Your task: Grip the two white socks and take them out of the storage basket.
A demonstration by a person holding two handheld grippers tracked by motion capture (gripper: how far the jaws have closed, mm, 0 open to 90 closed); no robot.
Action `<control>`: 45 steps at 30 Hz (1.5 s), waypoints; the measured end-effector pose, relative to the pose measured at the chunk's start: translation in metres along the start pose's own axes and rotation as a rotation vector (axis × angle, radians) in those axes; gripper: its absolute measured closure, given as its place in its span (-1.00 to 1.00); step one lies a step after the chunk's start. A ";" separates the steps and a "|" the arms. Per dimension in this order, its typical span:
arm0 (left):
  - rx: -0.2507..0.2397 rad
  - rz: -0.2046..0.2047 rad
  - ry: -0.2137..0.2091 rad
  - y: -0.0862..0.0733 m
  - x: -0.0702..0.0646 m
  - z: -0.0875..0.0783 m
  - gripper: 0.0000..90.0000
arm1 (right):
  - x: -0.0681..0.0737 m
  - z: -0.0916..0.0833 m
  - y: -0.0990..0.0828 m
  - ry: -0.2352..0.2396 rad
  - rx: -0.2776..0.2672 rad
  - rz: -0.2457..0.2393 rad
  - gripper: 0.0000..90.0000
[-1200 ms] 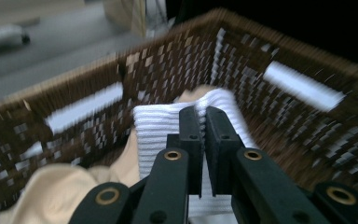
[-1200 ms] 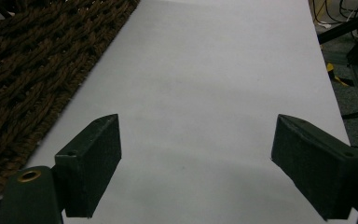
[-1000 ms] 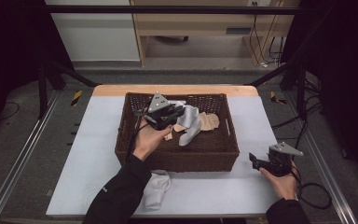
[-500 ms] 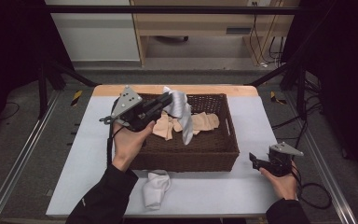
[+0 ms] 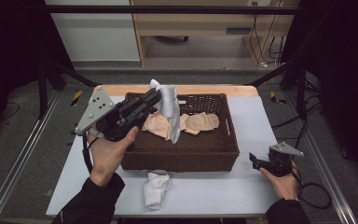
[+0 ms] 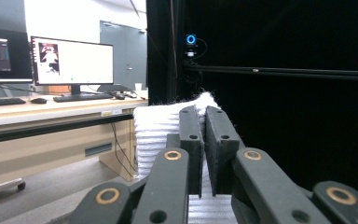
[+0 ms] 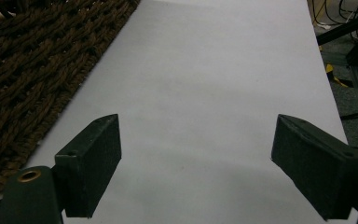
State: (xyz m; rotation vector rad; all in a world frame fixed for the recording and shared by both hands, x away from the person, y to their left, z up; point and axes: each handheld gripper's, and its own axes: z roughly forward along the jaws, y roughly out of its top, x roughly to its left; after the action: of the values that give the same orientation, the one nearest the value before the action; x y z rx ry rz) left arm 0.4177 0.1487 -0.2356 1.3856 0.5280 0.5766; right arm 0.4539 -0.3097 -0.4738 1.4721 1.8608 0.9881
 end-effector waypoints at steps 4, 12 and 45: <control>0.005 -0.020 -0.028 -0.001 -0.009 -0.013 0.90 | 0.000 -0.001 0.000 0.004 0.000 0.002 -0.64; 0.067 0.001 -0.100 -0.021 -0.033 -0.038 0.90 | 0.000 -0.001 0.000 0.000 0.001 -0.001 -0.65; 0.562 -0.113 -0.050 -0.194 -0.017 -0.070 0.88 | 0.002 -0.002 -0.002 0.005 0.006 -0.007 -0.65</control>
State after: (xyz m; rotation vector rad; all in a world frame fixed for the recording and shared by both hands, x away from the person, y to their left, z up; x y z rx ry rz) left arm 0.3722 0.1718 -0.4357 1.8790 0.7590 0.3073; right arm 0.4511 -0.3084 -0.4743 1.4673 1.8733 0.9846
